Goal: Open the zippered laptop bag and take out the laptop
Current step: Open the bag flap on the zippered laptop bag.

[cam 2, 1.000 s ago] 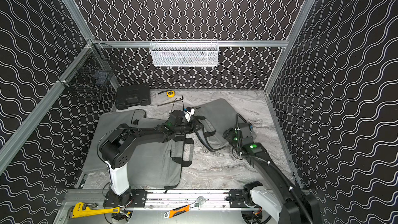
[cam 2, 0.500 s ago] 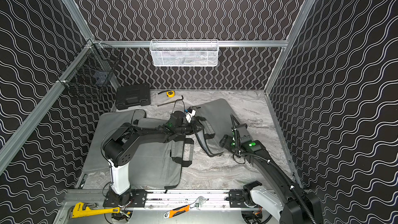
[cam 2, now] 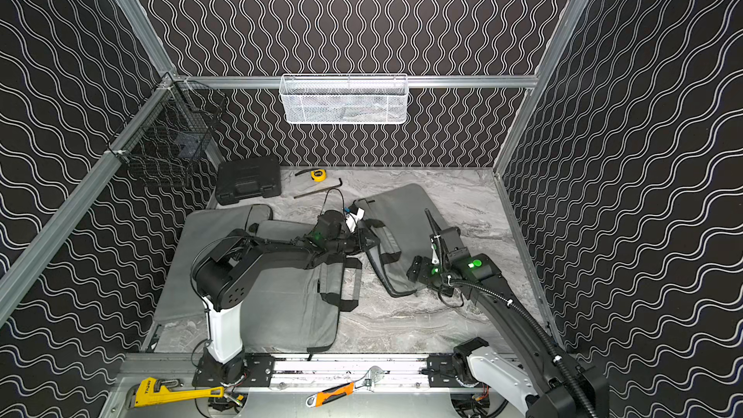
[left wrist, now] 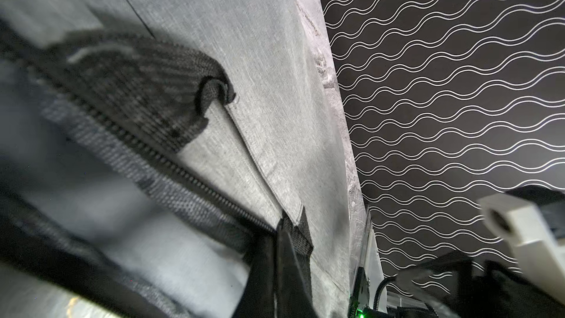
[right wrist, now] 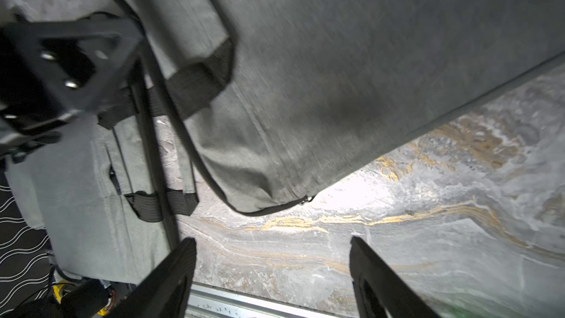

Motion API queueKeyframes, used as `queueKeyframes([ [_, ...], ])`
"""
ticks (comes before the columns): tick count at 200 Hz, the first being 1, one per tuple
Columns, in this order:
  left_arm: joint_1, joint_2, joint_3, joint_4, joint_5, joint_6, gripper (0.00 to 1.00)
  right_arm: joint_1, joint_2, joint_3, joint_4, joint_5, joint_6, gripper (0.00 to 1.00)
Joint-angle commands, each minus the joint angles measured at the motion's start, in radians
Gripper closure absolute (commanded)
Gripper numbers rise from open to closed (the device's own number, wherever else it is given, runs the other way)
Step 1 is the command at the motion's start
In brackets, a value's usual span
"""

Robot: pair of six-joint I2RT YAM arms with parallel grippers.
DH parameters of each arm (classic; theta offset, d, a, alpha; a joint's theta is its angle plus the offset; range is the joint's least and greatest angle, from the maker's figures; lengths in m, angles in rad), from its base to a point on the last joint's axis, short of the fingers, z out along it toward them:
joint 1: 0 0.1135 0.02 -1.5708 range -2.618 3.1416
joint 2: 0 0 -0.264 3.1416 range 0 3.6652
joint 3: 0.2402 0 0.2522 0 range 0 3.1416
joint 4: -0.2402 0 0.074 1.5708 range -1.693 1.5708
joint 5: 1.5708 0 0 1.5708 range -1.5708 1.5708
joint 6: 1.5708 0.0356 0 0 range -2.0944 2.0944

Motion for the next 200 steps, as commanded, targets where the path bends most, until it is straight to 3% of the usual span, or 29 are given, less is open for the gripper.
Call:
queueKeyframes([
  [1,0.0,-0.01,0.003,0.046,0.036,0.001,1.0,0.017,0.069,0.064,0.02,0.059,-0.087,0.18],
  [25,0.001,-0.033,-0.009,0.033,0.025,0.005,1.0,0.107,0.187,0.145,0.136,0.125,-0.118,0.18],
  [59,0.002,-0.01,-0.019,0.13,0.067,-0.089,1.0,0.23,0.315,0.139,0.395,0.167,-0.148,0.17],
  [102,0.002,-0.04,-0.013,0.109,0.063,-0.084,1.0,0.277,0.501,0.191,0.428,0.381,-0.164,0.15],
  [142,0.015,-0.041,-0.019,0.153,0.088,-0.124,1.0,0.28,0.56,0.163,0.487,0.466,-0.194,0.19],
  [178,0.029,-0.057,-0.024,0.138,0.094,-0.112,1.0,0.293,0.6,0.162,0.474,0.604,-0.216,0.39],
  [200,0.038,-0.059,-0.026,0.16,0.119,-0.111,1.0,0.305,0.587,0.12,0.511,0.689,-0.229,0.68],
])
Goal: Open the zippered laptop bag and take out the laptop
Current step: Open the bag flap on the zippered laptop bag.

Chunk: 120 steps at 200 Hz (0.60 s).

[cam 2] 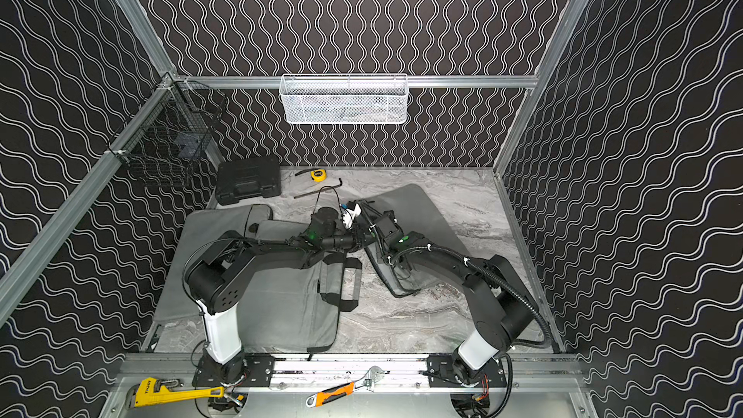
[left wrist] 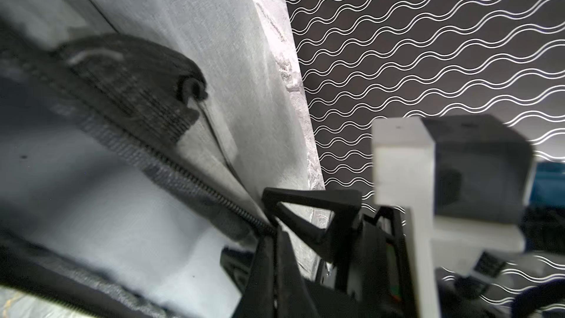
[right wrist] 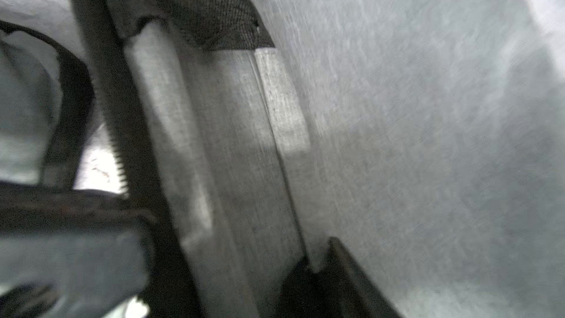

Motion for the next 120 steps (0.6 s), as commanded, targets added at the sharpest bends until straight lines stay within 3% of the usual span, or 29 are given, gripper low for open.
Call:
queueKeyframes([
  [1,0.011,-0.009,0.001,0.075,0.036,-0.007,1.0,0.006,-0.01,-0.034,0.034,0.152,-0.015,0.69],
  [24,0.024,-0.028,-0.012,0.08,0.039,-0.003,1.0,0.007,-0.055,-0.053,0.075,0.191,-0.019,0.92],
  [33,0.03,-0.044,-0.021,0.068,0.029,0.008,0.85,0.006,-0.068,-0.052,0.081,0.203,-0.012,1.0],
  [46,0.034,-0.072,-0.037,0.029,-0.004,0.033,0.7,0.006,-0.088,-0.048,0.088,0.219,0.0,1.0],
  [61,0.036,-0.1,-0.06,-0.004,-0.042,0.059,0.61,0.005,-0.113,-0.047,0.102,0.226,0.012,1.0],
  [120,0.031,-0.035,-0.109,0.043,-0.076,0.004,0.57,0.004,-0.191,-0.06,0.11,0.215,0.084,1.0],
])
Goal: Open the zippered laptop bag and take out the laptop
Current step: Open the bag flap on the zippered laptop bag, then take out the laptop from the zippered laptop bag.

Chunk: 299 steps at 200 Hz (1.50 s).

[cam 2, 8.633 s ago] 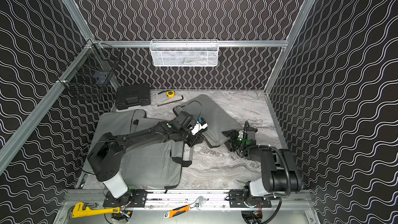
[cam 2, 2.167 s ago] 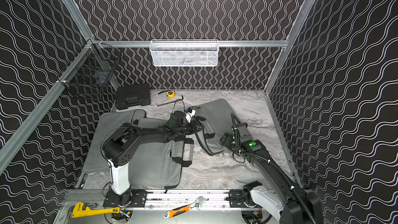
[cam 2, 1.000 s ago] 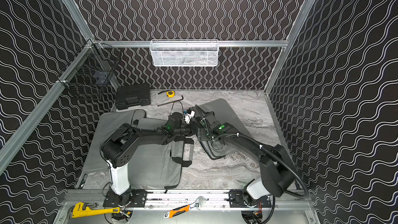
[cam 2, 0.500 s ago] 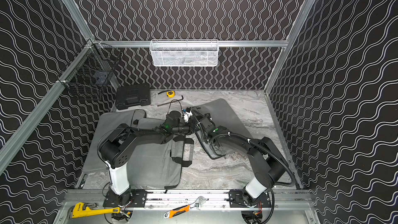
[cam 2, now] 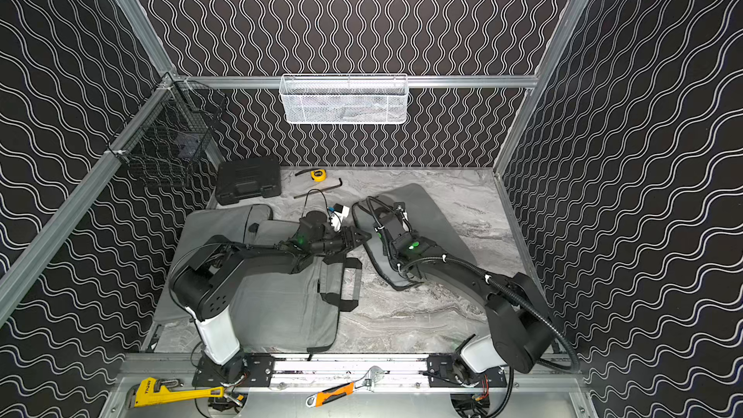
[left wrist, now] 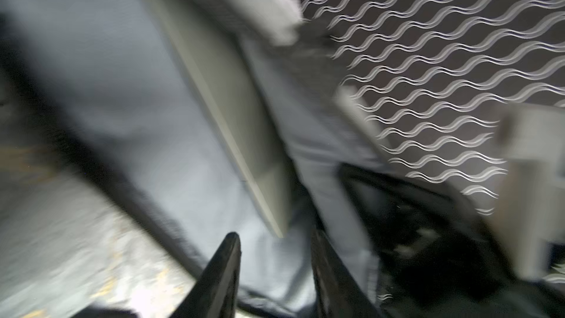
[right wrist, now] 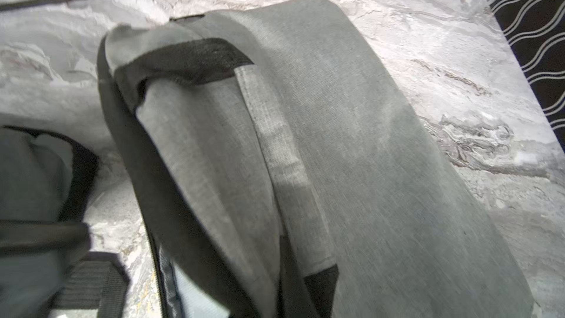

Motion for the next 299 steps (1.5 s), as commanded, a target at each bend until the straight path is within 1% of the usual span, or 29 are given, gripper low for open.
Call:
queueKeyframes([
  [1,-0.011,0.029,0.014,0.033,-0.018,-0.018,0.57,0.0,-0.03,-0.004,0.03,0.032,0.056,1.0],
  [23,-0.035,0.074,0.085,-0.028,-0.023,0.011,0.56,0.001,-0.047,-0.002,0.023,0.02,0.062,1.0],
  [43,-0.057,0.117,0.124,-0.038,-0.045,-0.001,0.56,0.001,-0.059,0.004,-0.002,0.018,0.084,1.0],
  [61,-0.069,0.139,0.133,-0.06,-0.097,-0.028,0.54,0.002,-0.09,-0.014,0.008,0.015,0.107,1.0],
  [83,-0.085,0.164,0.124,-0.02,-0.145,-0.076,0.5,0.002,-0.124,-0.042,0.03,0.001,0.13,1.0],
  [118,-0.126,0.224,0.177,-0.011,-0.15,-0.109,0.5,0.002,-0.127,-0.036,0.032,-0.017,0.158,1.0],
  [133,-0.141,0.253,0.198,0.008,-0.148,-0.132,0.51,0.002,-0.126,-0.033,0.038,-0.024,0.166,1.0],
  [153,-0.161,0.275,0.196,0.059,-0.191,-0.178,0.53,0.002,-0.137,-0.039,0.051,-0.035,0.17,1.0],
  [173,-0.181,0.294,0.215,0.067,-0.225,-0.198,0.53,0.002,-0.15,-0.043,0.063,-0.052,0.171,1.0],
  [187,-0.189,0.313,0.241,0.069,-0.222,-0.21,0.53,0.001,-0.152,-0.041,0.063,-0.06,0.174,1.0],
  [207,-0.199,0.334,0.272,0.099,-0.211,-0.231,0.56,0.0,-0.157,-0.043,0.058,-0.068,0.183,1.0],
  [229,-0.21,0.339,0.303,0.082,-0.21,-0.224,0.58,0.0,-0.162,-0.052,0.06,-0.074,0.19,1.0],
  [245,-0.212,0.342,0.318,0.081,-0.203,-0.224,0.63,0.0,-0.162,-0.054,0.055,-0.075,0.195,1.0],
  [282,-0.214,0.329,0.323,0.09,-0.19,-0.213,0.86,-0.001,-0.165,-0.062,0.05,-0.066,0.192,1.0],
  [299,-0.215,0.307,0.308,0.084,-0.186,-0.204,0.94,-0.003,-0.161,-0.068,0.046,-0.043,0.175,1.0],
])
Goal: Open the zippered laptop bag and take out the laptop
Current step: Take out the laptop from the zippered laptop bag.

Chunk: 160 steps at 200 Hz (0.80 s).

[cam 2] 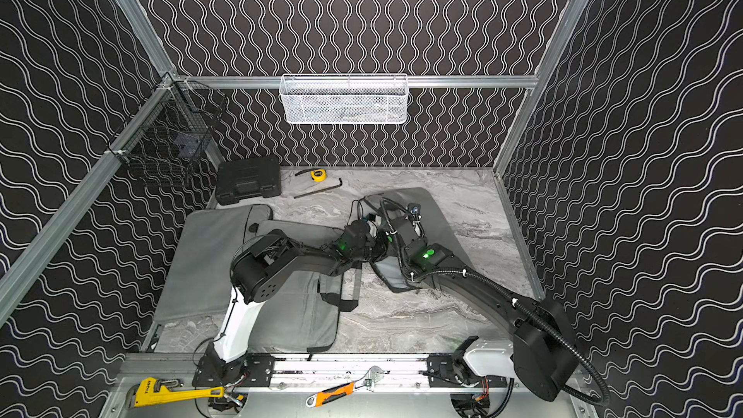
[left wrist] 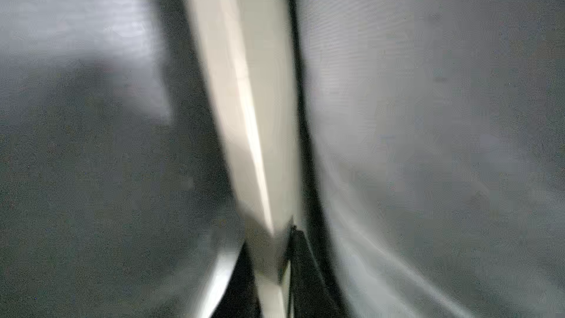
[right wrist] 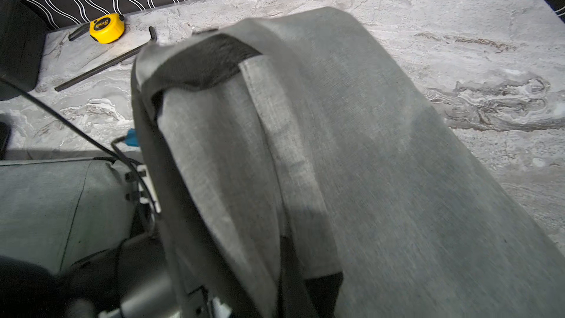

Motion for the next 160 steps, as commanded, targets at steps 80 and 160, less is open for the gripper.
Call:
queueKeyframes([
  [80,0.042,-0.168,-0.113,0.067,0.129,0.051,1.0,-0.037,0.091,0.032,0.024,0.162,-0.091,1.0],
  [160,0.148,-0.217,-0.194,0.085,0.255,0.098,1.0,-0.113,0.24,0.115,0.053,0.206,-0.389,1.0],
])
